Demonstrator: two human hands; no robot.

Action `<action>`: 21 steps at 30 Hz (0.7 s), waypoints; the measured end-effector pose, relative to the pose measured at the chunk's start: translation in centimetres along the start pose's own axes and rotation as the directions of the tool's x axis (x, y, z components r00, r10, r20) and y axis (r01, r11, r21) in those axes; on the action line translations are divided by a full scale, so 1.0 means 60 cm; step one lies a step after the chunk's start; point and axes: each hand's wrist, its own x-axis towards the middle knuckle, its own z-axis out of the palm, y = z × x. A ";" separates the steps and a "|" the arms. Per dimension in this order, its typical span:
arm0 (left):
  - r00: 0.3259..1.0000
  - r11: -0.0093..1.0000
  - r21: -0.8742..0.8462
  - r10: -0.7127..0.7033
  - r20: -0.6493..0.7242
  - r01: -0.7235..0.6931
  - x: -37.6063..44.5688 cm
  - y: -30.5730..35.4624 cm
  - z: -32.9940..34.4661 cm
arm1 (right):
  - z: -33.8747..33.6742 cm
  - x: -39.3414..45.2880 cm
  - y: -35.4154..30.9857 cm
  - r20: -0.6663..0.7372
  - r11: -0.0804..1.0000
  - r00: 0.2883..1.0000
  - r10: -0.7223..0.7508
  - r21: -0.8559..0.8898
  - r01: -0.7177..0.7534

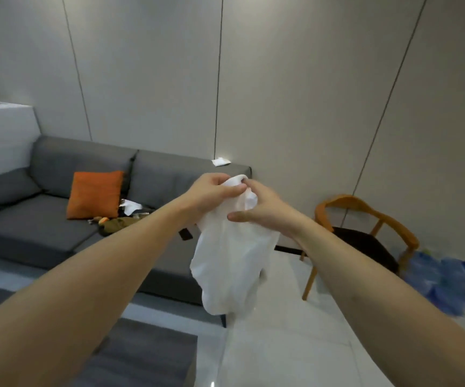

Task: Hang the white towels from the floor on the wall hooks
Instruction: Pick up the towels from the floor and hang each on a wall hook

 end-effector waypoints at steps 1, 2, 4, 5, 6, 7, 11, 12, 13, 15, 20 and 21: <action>0.999 1.000 -0.005 -0.022 -0.039 0.022 0.004 -0.008 -0.026 | 0.014 0.028 -0.002 -0.019 1.000 0.999 -0.025 -0.007 0.025; 0.996 0.999 0.002 -0.050 -0.077 0.050 0.004 -0.015 -0.051 | 0.027 0.055 -0.004 -0.028 0.999 0.999 -0.045 0.004 0.045; 0.982 0.992 0.073 -0.091 -0.166 0.104 -0.002 -0.026 -0.100 | 0.056 0.107 -0.011 -0.013 0.994 0.994 -0.107 0.016 0.107; 0.970 0.983 0.126 -0.101 -0.222 0.131 -0.008 -0.028 -0.122 | 0.069 0.133 -0.017 0.011 0.988 0.988 -0.152 0.027 0.152; 0.953 0.971 0.175 -0.108 -0.285 0.163 -0.016 -0.029 -0.142 | 0.082 0.157 -0.023 0.042 0.980 0.980 -0.195 0.051 0.193; 0.928 0.956 0.213 -0.118 -0.353 0.203 -0.026 -0.031 -0.162 | 0.093 0.180 -0.032 0.067 0.971 0.971 -0.229 0.088 0.223; 0.801 0.911 0.228 -0.156 -0.578 0.342 -0.088 -0.028 -0.224 | 0.121 0.249 -0.064 0.172 0.942 0.937 -0.305 0.197 0.270; 0.750 0.898 0.218 -0.163 -0.641 0.382 -0.107 -0.026 -0.234 | 0.123 0.261 -0.071 0.224 0.937 0.920 -0.322 0.218 0.274; 0.690 0.885 0.197 -0.173 -0.703 0.422 -0.128 -0.023 -0.241 | 0.127 0.271 -0.077 0.288 0.928 0.892 -0.347 0.246 0.281; 0.574 0.859 0.146 -0.193 -0.796 0.491 -0.172 -0.018 -0.248 | 0.134 0.282 -0.083 0.420 0.906 0.811 -0.406 0.300 0.298; 0.385 0.751 0.084 -0.236 -0.892 0.655 -0.288 -0.008 -0.219 | 0.175 0.284 -0.090 0.649 0.898 0.625 -0.434 0.364 0.246; 0.357 0.734 0.066 -0.247 -0.901 0.676 -0.310 -0.005 -0.212 | 0.184 0.282 -0.091 0.688 0.892 0.573 -0.446 0.395 0.219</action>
